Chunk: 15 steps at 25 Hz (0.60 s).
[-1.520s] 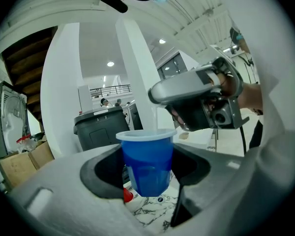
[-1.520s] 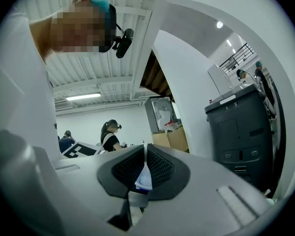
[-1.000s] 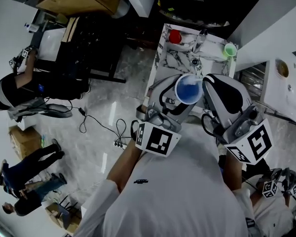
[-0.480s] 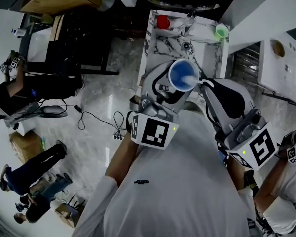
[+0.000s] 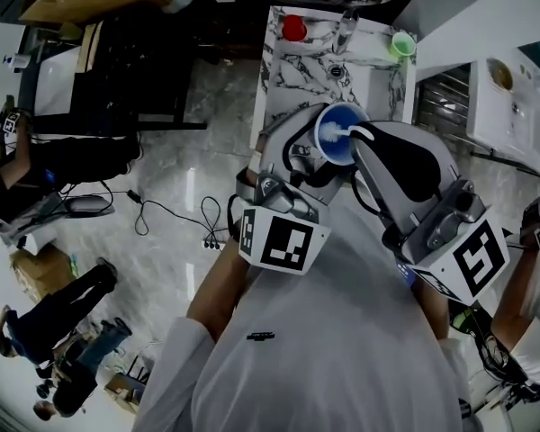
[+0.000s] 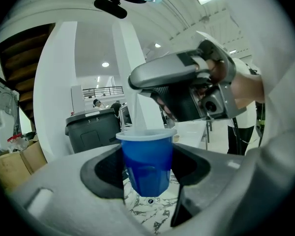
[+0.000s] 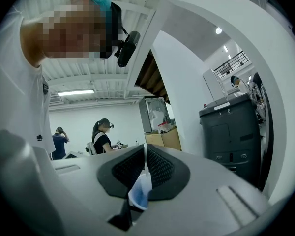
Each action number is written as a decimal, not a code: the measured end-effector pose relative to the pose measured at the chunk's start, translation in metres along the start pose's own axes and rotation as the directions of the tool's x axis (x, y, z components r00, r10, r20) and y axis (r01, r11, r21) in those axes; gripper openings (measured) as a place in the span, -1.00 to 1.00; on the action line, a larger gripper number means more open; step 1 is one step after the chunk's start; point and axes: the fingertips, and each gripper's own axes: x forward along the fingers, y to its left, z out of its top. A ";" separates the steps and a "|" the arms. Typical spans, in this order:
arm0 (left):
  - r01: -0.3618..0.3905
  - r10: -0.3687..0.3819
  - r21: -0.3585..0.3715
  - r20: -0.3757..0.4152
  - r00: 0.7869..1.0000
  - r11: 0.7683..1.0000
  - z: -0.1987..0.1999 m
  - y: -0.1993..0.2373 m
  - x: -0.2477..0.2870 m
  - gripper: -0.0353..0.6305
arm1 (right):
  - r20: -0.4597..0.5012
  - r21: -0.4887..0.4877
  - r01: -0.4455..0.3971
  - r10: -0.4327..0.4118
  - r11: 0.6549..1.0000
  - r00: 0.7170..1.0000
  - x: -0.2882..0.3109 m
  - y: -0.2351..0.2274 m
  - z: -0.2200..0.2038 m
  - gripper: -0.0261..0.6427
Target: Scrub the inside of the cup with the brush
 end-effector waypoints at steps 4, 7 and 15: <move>0.002 -0.002 -0.015 0.009 1.000 1.000 -0.009 0.001 -0.009 -0.05 | -0.001 0.018 0.041 -0.041 0.999 0.999 0.005 -0.005 -0.004 -0.85; 0.013 -0.013 -0.028 0.007 1.000 1.000 -0.019 -0.001 -0.017 -0.05 | 0.006 0.045 0.084 -0.084 0.995 0.996 0.000 -0.006 -0.009 -0.85; 0.099 -0.099 -0.004 -0.016 0.995 0.995 -0.049 -0.004 -0.035 -0.05 | 0.067 0.079 0.221 -0.227 0.972 0.972 -0.026 -0.018 0.001 -0.85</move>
